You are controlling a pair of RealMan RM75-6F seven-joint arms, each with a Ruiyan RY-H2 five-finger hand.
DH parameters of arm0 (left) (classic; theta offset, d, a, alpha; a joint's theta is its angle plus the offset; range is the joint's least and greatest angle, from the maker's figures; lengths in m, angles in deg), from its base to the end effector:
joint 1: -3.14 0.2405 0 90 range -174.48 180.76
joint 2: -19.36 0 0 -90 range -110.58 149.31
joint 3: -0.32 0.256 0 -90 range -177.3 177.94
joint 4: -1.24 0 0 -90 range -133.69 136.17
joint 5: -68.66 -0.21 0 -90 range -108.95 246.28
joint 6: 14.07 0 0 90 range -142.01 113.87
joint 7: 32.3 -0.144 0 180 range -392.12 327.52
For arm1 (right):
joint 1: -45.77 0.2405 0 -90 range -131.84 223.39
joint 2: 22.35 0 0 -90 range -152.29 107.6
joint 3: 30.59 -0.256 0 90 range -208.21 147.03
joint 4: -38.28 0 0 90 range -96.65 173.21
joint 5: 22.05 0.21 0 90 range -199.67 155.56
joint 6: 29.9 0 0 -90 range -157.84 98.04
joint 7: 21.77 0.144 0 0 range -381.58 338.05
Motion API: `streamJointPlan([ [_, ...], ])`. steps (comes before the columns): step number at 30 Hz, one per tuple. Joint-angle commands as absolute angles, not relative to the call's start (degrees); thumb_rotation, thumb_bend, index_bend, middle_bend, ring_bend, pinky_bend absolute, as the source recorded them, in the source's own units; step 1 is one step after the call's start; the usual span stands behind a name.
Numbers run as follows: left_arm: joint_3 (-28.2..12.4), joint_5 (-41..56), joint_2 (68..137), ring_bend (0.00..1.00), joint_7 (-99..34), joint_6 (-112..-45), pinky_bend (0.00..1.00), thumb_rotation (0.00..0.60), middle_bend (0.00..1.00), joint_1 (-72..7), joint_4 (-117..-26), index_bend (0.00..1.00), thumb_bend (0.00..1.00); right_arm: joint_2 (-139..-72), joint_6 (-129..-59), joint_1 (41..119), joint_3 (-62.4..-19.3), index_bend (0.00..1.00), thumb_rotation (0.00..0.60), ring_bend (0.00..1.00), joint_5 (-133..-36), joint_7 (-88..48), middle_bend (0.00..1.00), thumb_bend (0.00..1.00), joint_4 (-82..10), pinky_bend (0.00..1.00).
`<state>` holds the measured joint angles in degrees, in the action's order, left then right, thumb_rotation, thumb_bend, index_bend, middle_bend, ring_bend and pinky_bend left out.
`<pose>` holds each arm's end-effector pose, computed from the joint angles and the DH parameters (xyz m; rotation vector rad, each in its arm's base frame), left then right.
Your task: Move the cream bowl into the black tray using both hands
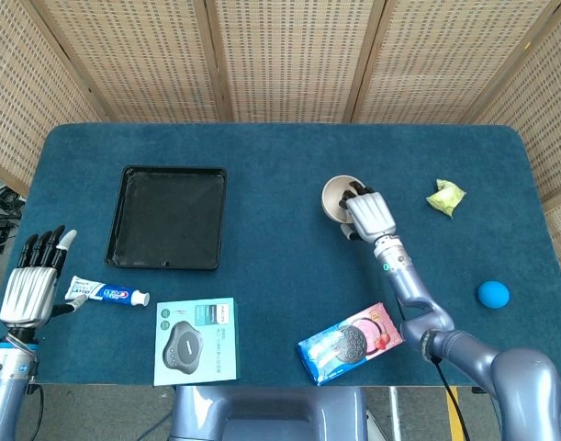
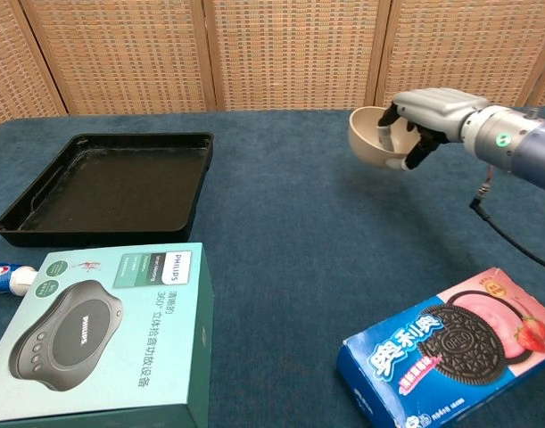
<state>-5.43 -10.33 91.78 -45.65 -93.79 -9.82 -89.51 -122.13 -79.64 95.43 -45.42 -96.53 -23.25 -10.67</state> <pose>-0.2888 0.2327 0.1145 -1.4382 -0.8290 -0.8416 -0.1663 -0.4367 -0.0132 1.7677 -0.7845 0.9519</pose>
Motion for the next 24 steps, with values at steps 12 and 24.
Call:
streamJointPlan([
  [12, -5.23, -9.91, 91.62, 0.00, -44.12, -92.52, 0.00, 0.600, 0.00, -10.08, -88.71, 0.00, 0.04, -128.32, -75.91, 102.42, -47.99, 0.68, 0.600, 0.19, -92.75, -31.02, 0.43, 0.56, -10.62, 0.34],
  [24, -5.22, -9.45, 91.75, 0.00, -43.87, -91.90, 0.00, 0.600, 0.00, -10.28, -88.34, 0.00, 0.04, -131.59, -74.67, 104.12, -46.96, 0.67, 0.600, 0.19, -93.57, -28.86, 0.43, 0.55, -6.38, 0.34],
])
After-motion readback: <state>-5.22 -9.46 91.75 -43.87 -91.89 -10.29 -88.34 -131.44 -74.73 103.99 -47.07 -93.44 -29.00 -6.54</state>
